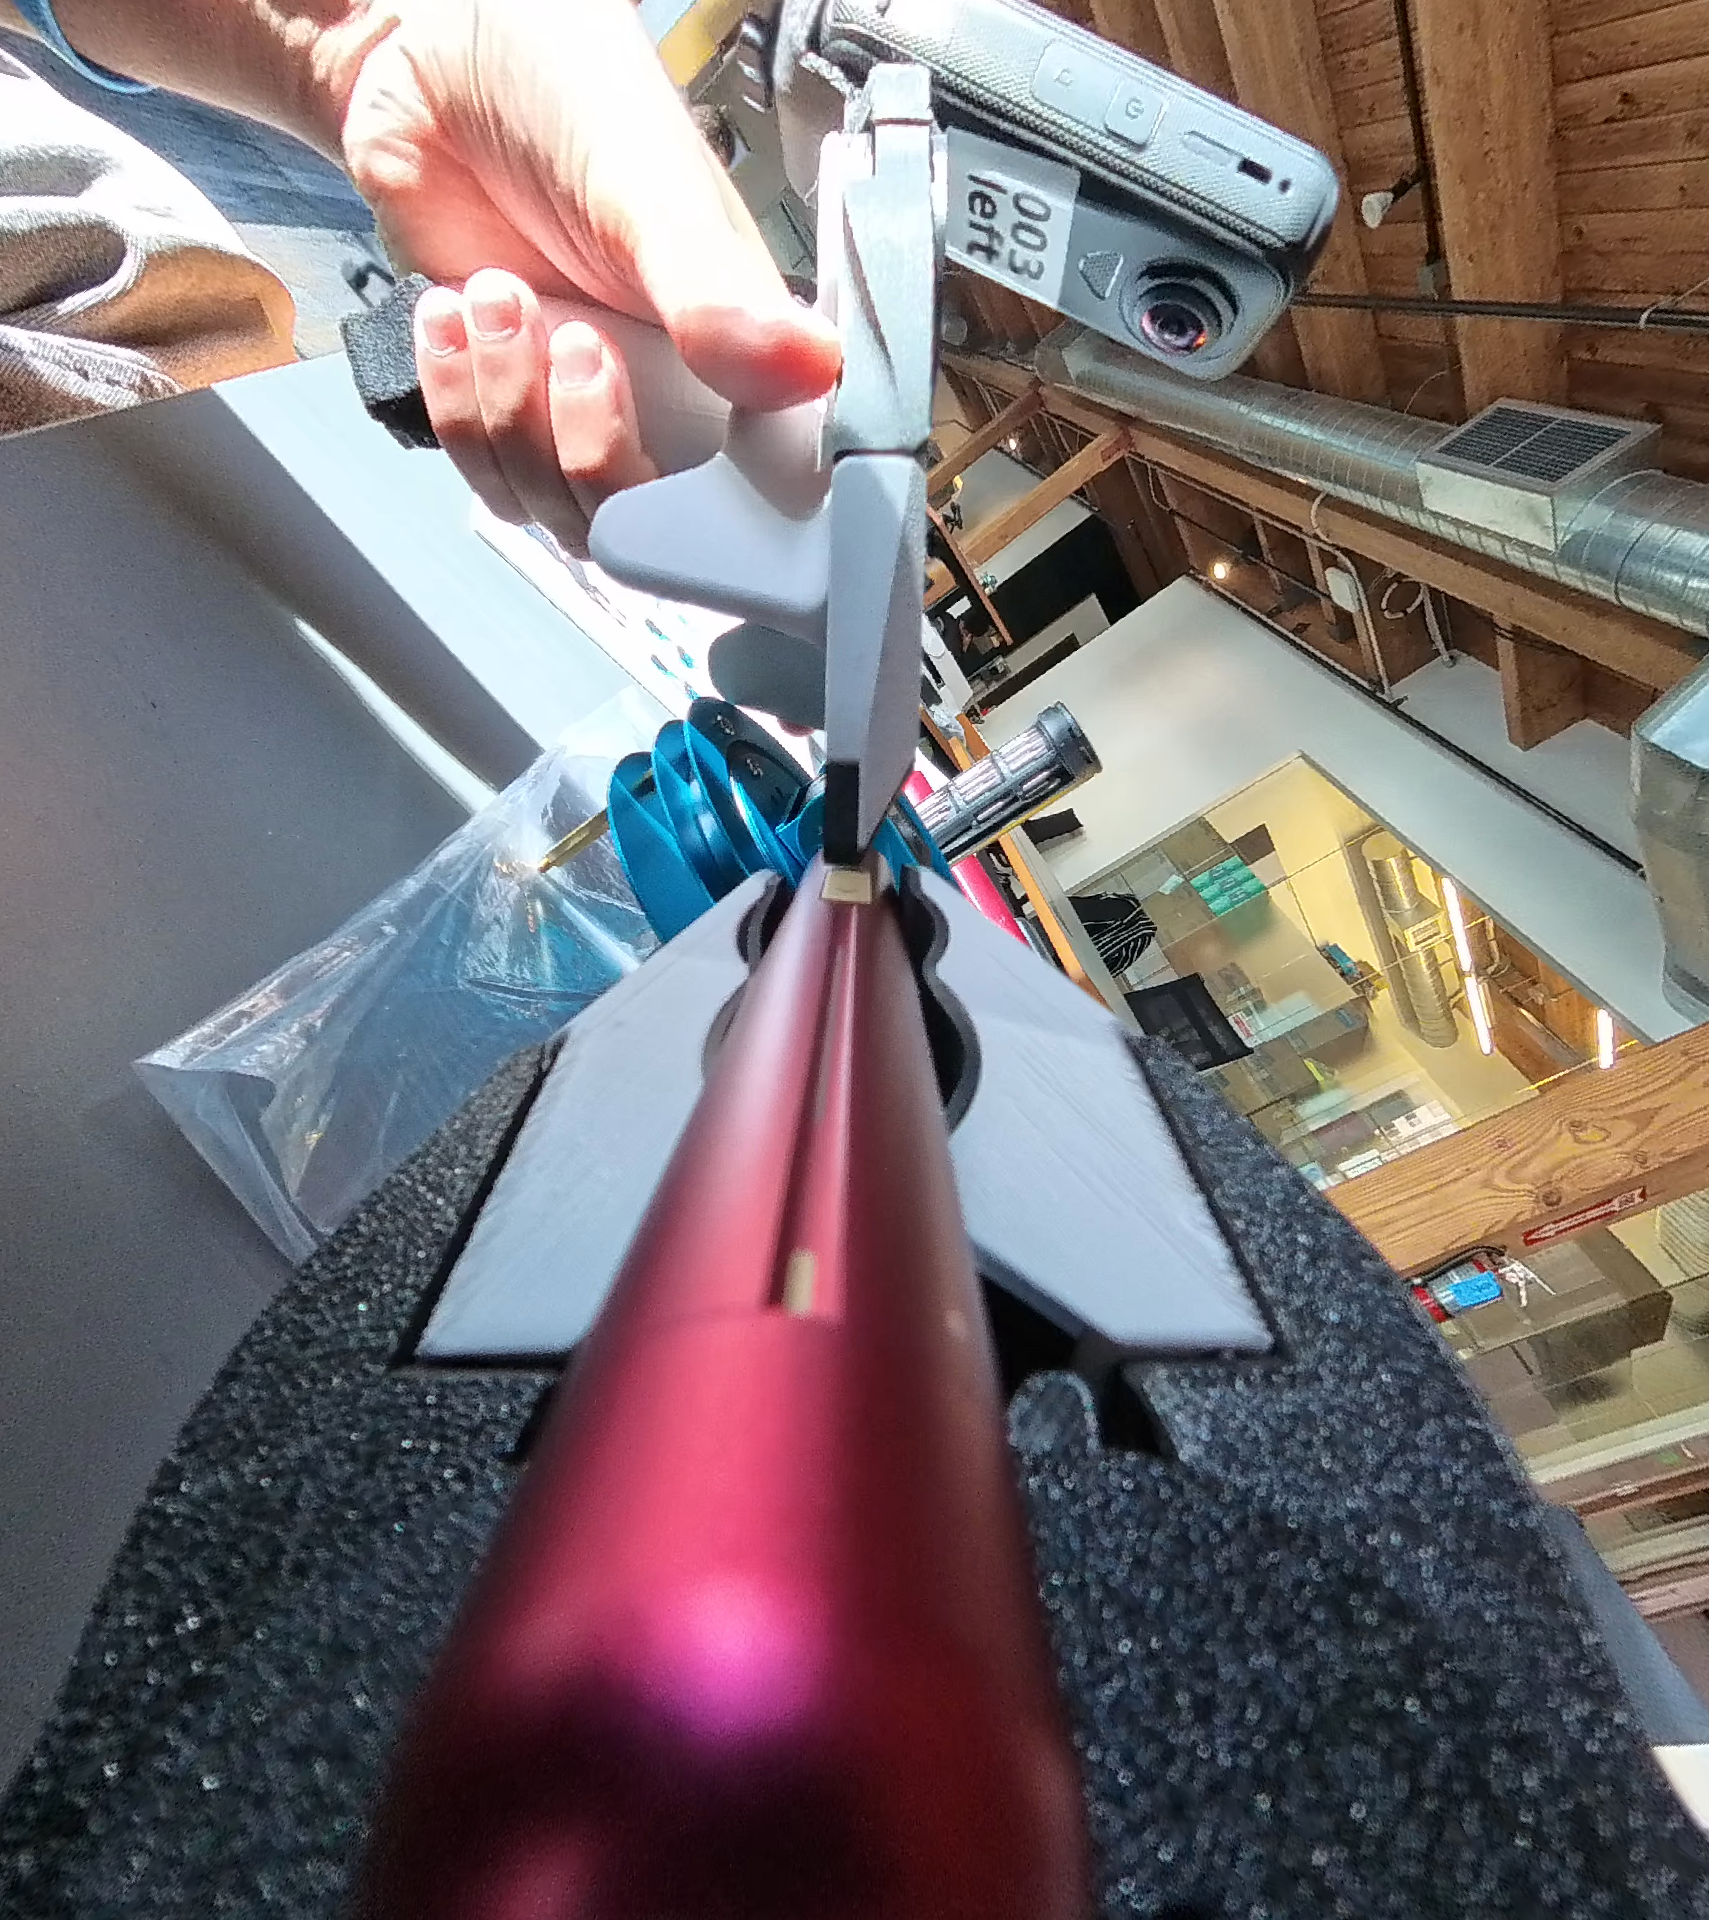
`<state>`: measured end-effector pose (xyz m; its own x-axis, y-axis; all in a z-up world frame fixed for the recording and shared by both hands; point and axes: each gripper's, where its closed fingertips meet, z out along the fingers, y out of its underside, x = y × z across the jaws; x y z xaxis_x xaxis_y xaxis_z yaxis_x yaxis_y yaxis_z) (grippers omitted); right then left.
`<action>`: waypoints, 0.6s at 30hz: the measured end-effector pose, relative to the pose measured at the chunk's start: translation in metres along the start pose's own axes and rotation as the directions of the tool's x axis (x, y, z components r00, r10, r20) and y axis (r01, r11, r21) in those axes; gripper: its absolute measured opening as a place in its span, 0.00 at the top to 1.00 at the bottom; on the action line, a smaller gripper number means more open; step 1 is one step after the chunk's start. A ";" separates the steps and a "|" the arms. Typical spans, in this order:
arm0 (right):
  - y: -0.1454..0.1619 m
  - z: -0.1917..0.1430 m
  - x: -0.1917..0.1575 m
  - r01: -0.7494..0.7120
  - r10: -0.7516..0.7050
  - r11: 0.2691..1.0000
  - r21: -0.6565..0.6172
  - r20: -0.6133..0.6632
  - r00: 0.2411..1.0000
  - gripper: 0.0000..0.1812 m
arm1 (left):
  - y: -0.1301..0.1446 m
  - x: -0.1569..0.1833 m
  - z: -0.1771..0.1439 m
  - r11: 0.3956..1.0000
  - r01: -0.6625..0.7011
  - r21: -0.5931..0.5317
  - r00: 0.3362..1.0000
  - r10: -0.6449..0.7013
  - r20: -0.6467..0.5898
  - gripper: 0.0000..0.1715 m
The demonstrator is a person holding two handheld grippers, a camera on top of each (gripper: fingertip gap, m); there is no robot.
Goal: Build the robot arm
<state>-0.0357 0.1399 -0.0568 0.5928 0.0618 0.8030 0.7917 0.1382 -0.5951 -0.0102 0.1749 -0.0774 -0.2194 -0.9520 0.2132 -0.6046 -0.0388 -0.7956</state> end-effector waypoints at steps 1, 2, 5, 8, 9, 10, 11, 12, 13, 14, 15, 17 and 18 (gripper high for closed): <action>0.000 0.000 0.000 0.007 -0.007 1.000 -0.002 -0.002 1.000 0.89 | 0.000 0.000 0.000 1.000 0.000 0.000 1.000 0.000 0.001 0.14; 0.000 0.000 0.000 0.005 -0.005 1.000 -0.003 -0.003 1.000 0.89 | 0.000 0.000 0.001 1.000 0.002 0.001 1.000 -0.002 0.001 0.14; 0.001 0.000 0.001 -0.006 0.006 1.000 -0.005 -0.003 1.000 0.89 | -0.001 0.000 0.001 1.000 0.005 0.004 1.000 -0.005 0.006 0.14; 0.001 0.000 0.000 0.000 0.000 1.000 -0.008 -0.008 1.000 0.89 | 0.000 0.000 0.001 1.000 -0.004 -0.001 1.000 0.004 0.000 0.14; 0.000 0.001 -0.001 0.012 -0.012 1.000 -0.009 -0.010 1.000 0.89 | 0.000 0.000 0.001 1.000 -0.011 -0.005 1.000 0.011 -0.002 0.14; 0.000 0.001 -0.001 0.018 -0.018 1.000 -0.009 -0.011 1.000 0.89 | 0.000 0.000 0.001 1.000 -0.012 -0.007 1.000 0.012 -0.002 0.14; 0.001 0.001 0.000 0.010 -0.010 1.000 -0.007 -0.010 1.000 0.89 | 0.000 0.000 0.001 1.000 -0.013 -0.005 1.000 0.013 -0.003 0.14; 0.001 0.001 0.000 -0.003 0.003 1.000 -0.005 -0.007 1.000 0.89 | 0.000 0.000 0.001 1.000 -0.013 -0.003 1.000 0.013 -0.005 0.14; 0.000 0.001 0.000 -0.005 0.005 1.000 -0.004 -0.008 1.000 0.89 | 0.000 0.000 0.001 1.000 -0.016 -0.005 1.000 0.016 -0.008 0.14; 0.000 0.001 0.000 0.004 -0.004 1.000 -0.004 -0.010 1.000 0.89 | 0.000 -0.001 0.001 1.000 -0.023 -0.009 1.000 0.022 -0.009 0.14; 0.000 0.001 -0.001 0.016 -0.016 1.000 -0.004 -0.011 1.000 0.89 | 0.001 -0.001 0.002 1.000 -0.028 -0.010 1.000 0.028 -0.011 0.14; 0.000 0.001 -0.001 0.009 -0.009 1.000 0.001 -0.010 1.000 0.87 | 0.000 -0.001 0.001 0.999 -0.032 -0.007 0.999 0.032 -0.013 0.14; 0.000 0.002 -0.001 0.011 -0.011 1.000 0.005 -0.009 1.000 0.88 | 0.001 -0.001 0.001 0.999 -0.036 -0.008 0.999 0.036 -0.015 0.14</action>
<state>-0.0366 0.1414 -0.0570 0.5853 0.0515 0.8092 0.7975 0.1435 -0.5860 -0.0093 0.1752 -0.0790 -0.2519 -0.9483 0.1931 -0.6024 -0.0025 -0.7982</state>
